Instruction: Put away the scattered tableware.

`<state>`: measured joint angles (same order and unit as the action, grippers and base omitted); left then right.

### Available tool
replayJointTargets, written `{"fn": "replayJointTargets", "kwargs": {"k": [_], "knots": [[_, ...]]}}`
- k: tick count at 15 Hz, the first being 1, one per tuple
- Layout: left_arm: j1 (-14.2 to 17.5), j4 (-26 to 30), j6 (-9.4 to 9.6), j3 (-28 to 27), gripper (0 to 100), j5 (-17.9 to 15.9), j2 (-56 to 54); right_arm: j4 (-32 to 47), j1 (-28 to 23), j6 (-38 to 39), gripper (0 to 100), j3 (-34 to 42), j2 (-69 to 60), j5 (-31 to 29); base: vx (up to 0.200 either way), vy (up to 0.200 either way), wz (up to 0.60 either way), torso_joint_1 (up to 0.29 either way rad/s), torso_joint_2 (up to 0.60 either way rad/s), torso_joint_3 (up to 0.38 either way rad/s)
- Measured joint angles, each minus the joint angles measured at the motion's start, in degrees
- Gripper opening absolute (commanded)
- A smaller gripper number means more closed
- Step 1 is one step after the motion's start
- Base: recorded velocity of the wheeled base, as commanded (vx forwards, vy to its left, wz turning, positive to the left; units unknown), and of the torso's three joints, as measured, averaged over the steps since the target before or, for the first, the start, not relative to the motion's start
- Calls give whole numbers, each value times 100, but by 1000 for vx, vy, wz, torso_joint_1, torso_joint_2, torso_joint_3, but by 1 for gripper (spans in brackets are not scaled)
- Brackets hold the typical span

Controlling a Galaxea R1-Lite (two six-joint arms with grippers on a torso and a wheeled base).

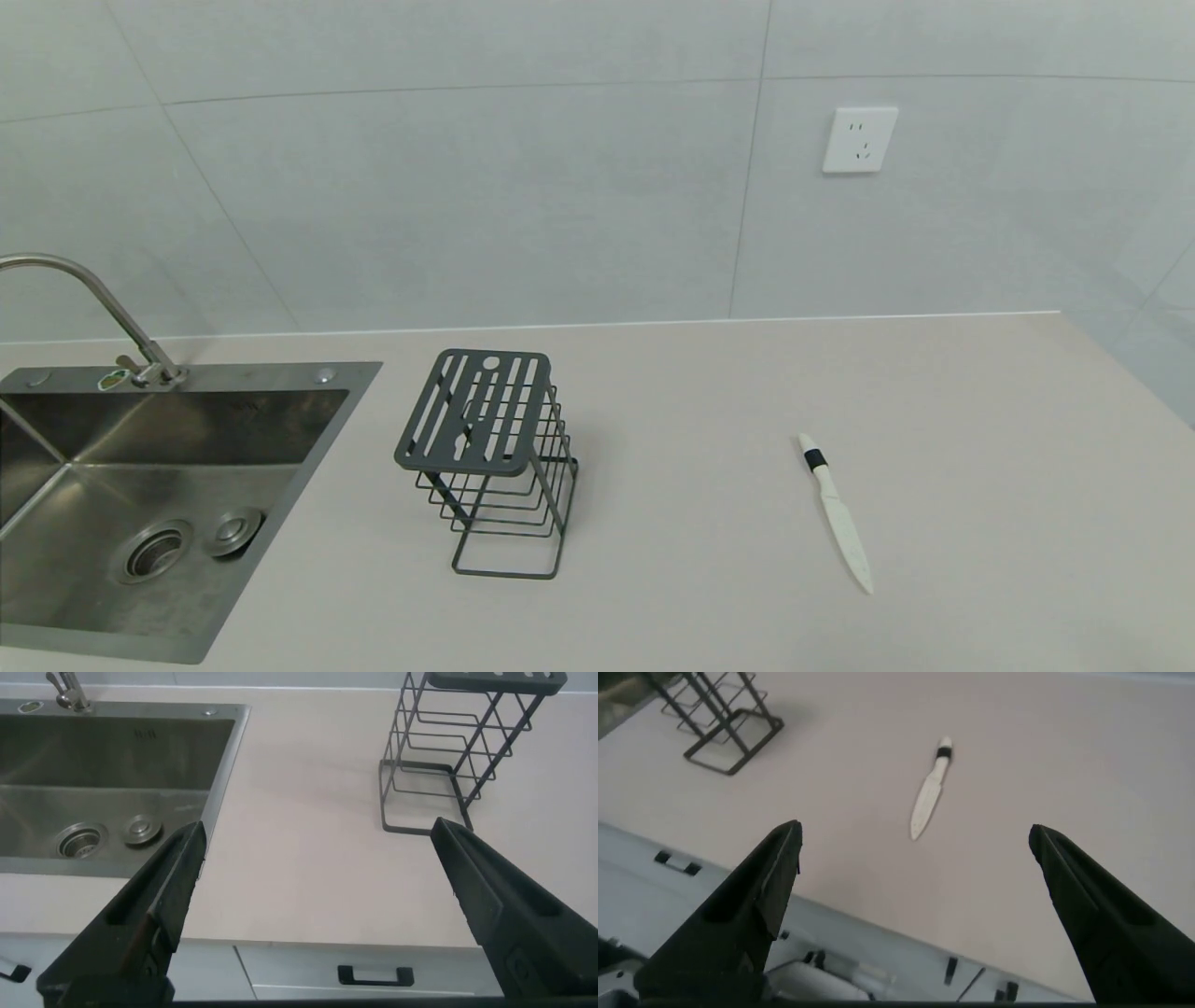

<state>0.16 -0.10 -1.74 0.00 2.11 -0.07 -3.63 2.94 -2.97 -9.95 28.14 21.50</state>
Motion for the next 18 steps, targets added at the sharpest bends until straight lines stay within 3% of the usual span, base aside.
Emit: {"fn": "replayJointTargets", "kwargs": {"k": [8, 13, 18], "knots": [[0, 2, 0, 0, 100, -1, 0, -27, 830, -362, 100, -578, 2111, -11, 0, 0, 0, 0, 0, 0], [0, 2, 0, 0, 100, -4, 0, -158, 1258, -551, 100, -757, 3335, -411, 0, 0, 0, 0, 0, 0], [0, 2, 0, 0, 100, -1, 2, -1431, 1429, -99, 100, -1036, 4710, -805, 0, 0, 0, 0, 0, 0]]}}
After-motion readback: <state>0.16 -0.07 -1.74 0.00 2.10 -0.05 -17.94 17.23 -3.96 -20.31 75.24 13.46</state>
